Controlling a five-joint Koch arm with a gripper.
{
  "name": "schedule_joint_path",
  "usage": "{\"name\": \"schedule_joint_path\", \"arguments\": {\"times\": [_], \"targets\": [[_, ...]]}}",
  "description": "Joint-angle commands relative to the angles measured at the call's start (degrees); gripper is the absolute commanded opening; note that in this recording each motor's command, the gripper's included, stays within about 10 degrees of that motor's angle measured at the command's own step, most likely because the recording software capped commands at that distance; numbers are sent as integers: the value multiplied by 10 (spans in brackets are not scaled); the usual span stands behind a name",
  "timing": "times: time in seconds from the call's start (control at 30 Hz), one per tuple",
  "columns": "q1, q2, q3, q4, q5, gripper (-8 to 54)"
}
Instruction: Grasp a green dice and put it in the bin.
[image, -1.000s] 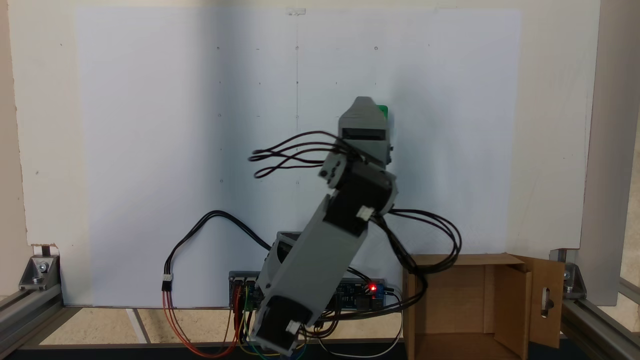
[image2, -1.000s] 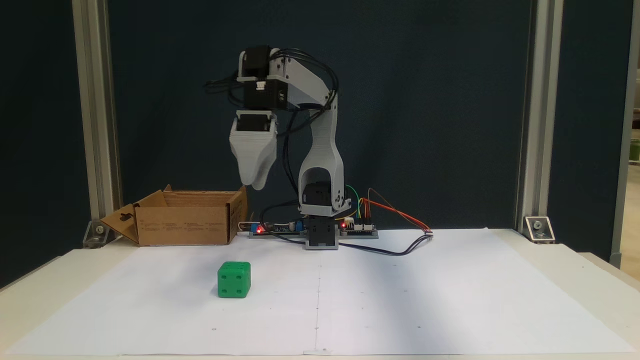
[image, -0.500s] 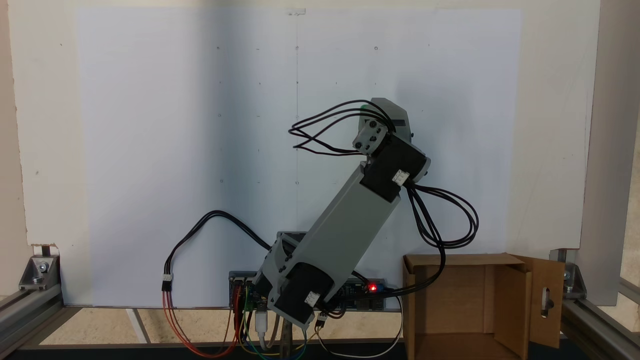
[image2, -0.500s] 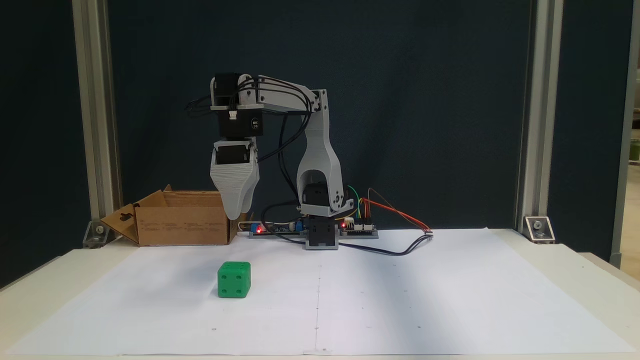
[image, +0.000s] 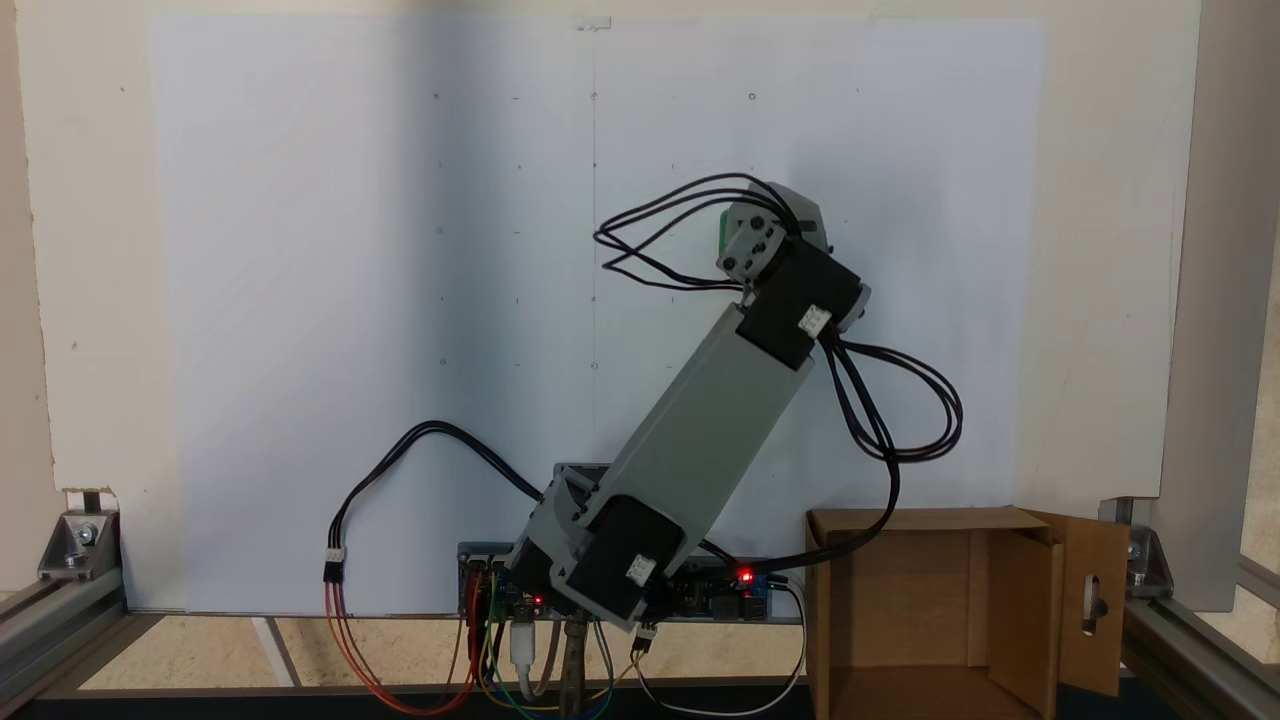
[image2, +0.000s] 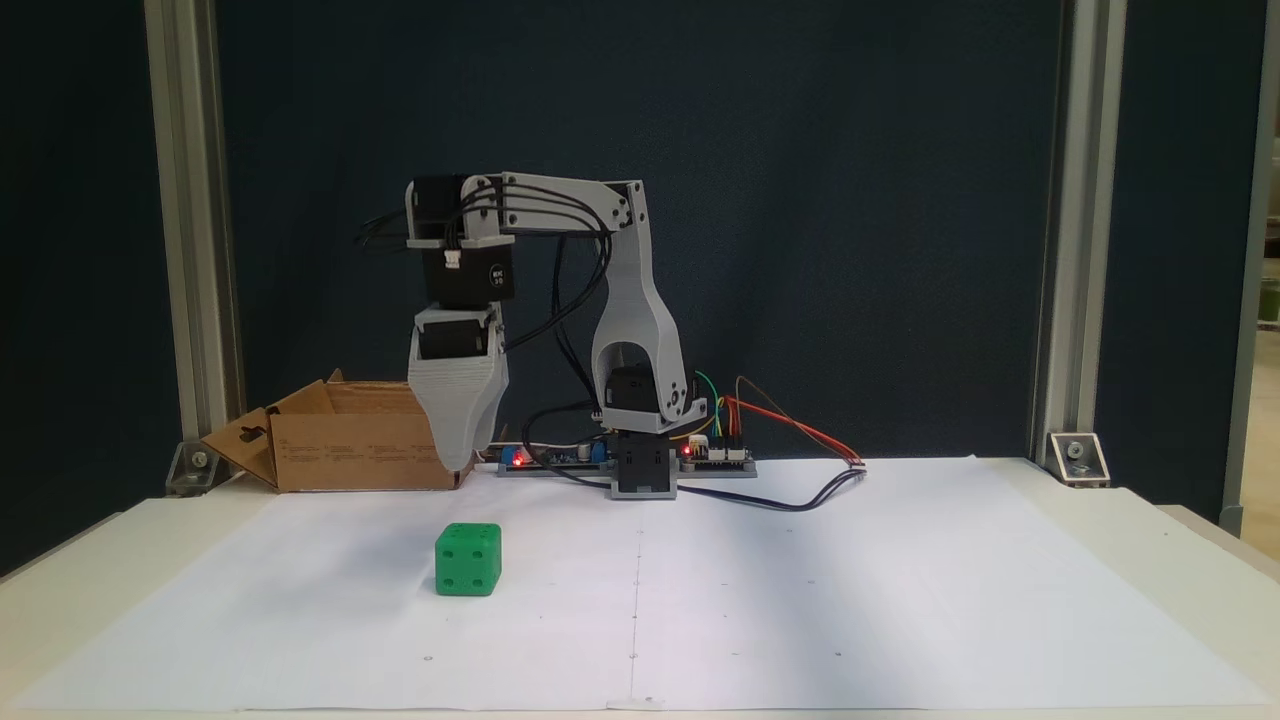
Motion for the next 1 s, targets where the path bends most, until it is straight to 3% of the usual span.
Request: {"name": "schedule_joint_path", "arguments": {"times": [0.0,0.5,0.97], "targets": [[0,7,-3,-5,-34,447],[-4,8,53,-105,88,444],[-4,27,129,-161,98,440]]}}
